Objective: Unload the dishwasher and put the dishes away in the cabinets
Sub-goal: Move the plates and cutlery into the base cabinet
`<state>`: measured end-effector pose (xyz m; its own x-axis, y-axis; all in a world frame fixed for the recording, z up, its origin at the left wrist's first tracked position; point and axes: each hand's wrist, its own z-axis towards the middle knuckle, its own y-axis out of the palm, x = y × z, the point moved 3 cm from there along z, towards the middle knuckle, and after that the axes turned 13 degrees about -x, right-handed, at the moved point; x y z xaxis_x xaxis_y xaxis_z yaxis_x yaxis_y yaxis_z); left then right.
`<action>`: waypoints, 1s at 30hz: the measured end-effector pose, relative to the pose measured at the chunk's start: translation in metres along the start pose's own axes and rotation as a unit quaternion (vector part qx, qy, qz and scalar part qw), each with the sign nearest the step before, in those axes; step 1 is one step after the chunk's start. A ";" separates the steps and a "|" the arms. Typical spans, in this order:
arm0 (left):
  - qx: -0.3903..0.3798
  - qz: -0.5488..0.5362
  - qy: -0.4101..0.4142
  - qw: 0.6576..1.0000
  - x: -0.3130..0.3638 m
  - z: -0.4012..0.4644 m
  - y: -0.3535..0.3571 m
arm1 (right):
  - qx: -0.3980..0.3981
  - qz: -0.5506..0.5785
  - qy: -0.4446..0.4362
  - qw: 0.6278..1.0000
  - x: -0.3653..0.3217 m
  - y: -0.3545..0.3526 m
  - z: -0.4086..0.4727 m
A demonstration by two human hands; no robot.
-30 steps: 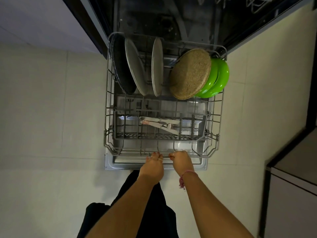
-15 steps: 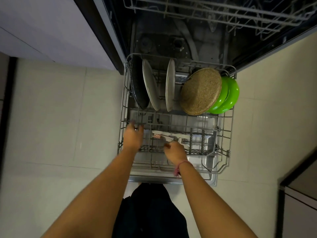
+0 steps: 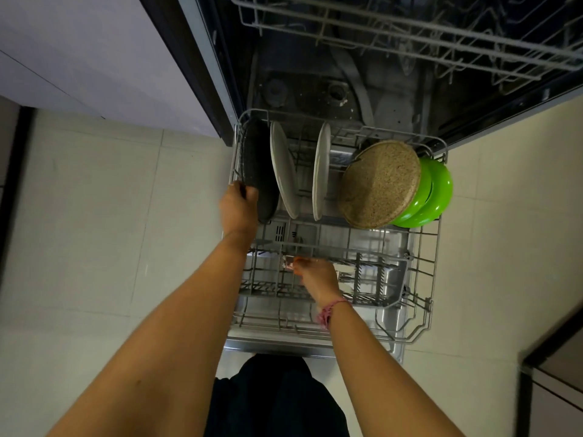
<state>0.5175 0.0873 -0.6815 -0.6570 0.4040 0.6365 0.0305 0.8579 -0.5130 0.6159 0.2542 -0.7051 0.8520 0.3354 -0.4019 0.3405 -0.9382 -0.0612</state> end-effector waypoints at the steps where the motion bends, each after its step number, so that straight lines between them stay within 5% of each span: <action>1: 0.019 -0.013 0.007 1.000 -0.002 -0.007 -0.006 | -0.001 0.011 0.002 1.000 -0.001 -0.001 0.001; 6: 0.082 -0.111 0.031 0.990 -0.023 -0.056 -0.039 | 0.002 0.152 -0.016 0.988 -0.017 -0.011 0.003; 11: 0.097 -0.210 -0.047 0.972 -0.064 -0.096 -0.057 | 0.023 0.232 -0.029 0.972 -0.038 -0.016 0.007; 19: 0.007 -0.470 -0.183 0.863 -0.152 -0.134 -0.019 | -0.056 0.492 -0.023 0.869 -0.062 -0.004 0.033; 30: -0.068 -0.479 -0.239 0.842 -0.169 -0.137 0.019 | -0.071 0.580 -0.004 0.812 -0.079 0.005 0.067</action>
<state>0.7319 0.0791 -0.7197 -0.6560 -0.6403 0.3995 -0.6219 0.7585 0.1945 0.5234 0.2176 -0.7352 0.6294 -0.7676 -0.1208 -0.6458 -0.6031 0.4682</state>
